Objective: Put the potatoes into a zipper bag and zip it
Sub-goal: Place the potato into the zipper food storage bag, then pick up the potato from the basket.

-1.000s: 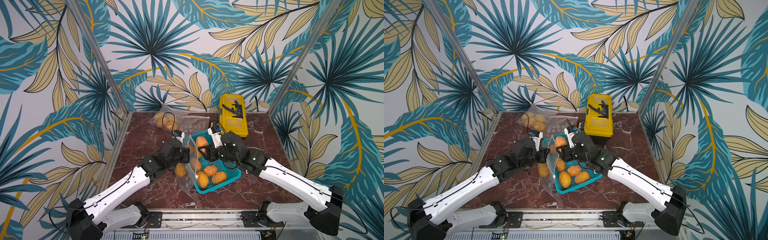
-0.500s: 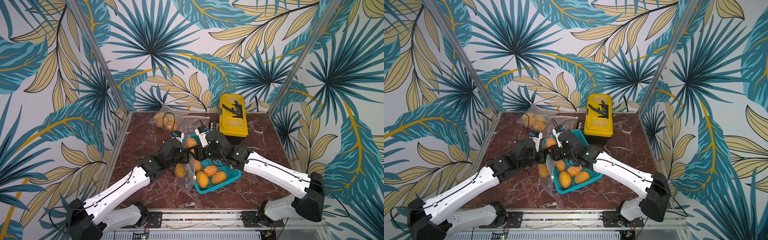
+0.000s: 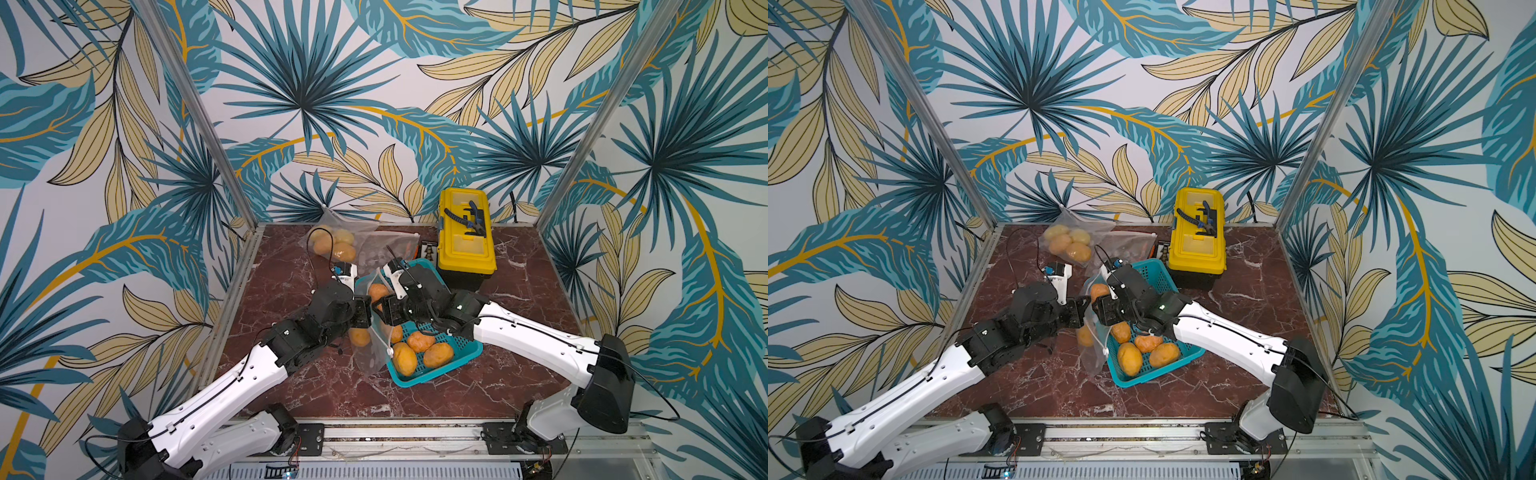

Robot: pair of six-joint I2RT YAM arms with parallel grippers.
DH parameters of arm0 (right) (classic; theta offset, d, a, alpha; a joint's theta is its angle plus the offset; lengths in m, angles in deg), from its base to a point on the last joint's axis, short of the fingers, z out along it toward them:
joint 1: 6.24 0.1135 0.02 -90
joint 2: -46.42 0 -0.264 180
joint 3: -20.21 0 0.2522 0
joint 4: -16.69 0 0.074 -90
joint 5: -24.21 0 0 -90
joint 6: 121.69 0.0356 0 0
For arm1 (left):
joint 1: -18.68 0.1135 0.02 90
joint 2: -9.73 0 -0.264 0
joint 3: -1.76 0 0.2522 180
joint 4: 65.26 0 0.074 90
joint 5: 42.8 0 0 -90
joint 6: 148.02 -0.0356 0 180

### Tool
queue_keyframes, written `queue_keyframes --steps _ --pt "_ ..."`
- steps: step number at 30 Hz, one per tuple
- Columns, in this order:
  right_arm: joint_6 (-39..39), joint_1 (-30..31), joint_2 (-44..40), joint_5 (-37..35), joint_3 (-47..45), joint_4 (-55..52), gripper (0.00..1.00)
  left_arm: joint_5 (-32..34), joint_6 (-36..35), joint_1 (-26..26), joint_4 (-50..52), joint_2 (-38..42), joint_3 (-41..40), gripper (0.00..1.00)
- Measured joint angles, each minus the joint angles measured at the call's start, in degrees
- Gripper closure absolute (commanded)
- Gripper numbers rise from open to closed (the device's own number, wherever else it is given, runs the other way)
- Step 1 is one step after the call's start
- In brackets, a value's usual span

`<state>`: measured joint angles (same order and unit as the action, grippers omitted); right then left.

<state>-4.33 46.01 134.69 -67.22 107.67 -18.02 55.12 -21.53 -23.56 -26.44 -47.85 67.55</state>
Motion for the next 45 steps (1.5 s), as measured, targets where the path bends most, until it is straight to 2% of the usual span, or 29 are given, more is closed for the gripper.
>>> queue_keyframes --steps 6,9,14,23,33,40,45 --pt "-0.55 0.04 2.08 -0.52 0.26 -2.14 0.39 -0.02 -0.04 -0.02 0.02 -0.96 0.00 1.00" --pt "-1.07 0.07 2.01 -1.64 0.26 -2.56 0.34 -0.02 -0.02 -0.02 -0.04 -0.94 0.00 1.00" --pt "-1.29 0.15 1.33 -3.50 0.26 -3.45 0.32 -0.02 -0.02 -0.07 -0.04 -0.92 0.00 1.00" --pt "-2.14 0.15 -2.84 -6.03 -0.11 -4.26 0.08 -0.02 -0.02 -0.07 -0.04 -0.92 0.00 1.00" --pt "-3.06 0.17 -13.79 -12.63 -5.57 -4.92 0.01 0.02 -0.02 -0.07 -0.04 -0.81 0.00 1.00" --pt "-3.15 -1.42 -23.08 -19.71 -10.78 -5.03 0.01 1.03 0.28 -0.07 0.00 1.18 -0.17 1.00" --pt "-2.93 -5.60 -22.21 -21.35 -13.25 -4.20 0.01 4.37 0.94 -0.07 0.50 2.71 -0.52 1.00"
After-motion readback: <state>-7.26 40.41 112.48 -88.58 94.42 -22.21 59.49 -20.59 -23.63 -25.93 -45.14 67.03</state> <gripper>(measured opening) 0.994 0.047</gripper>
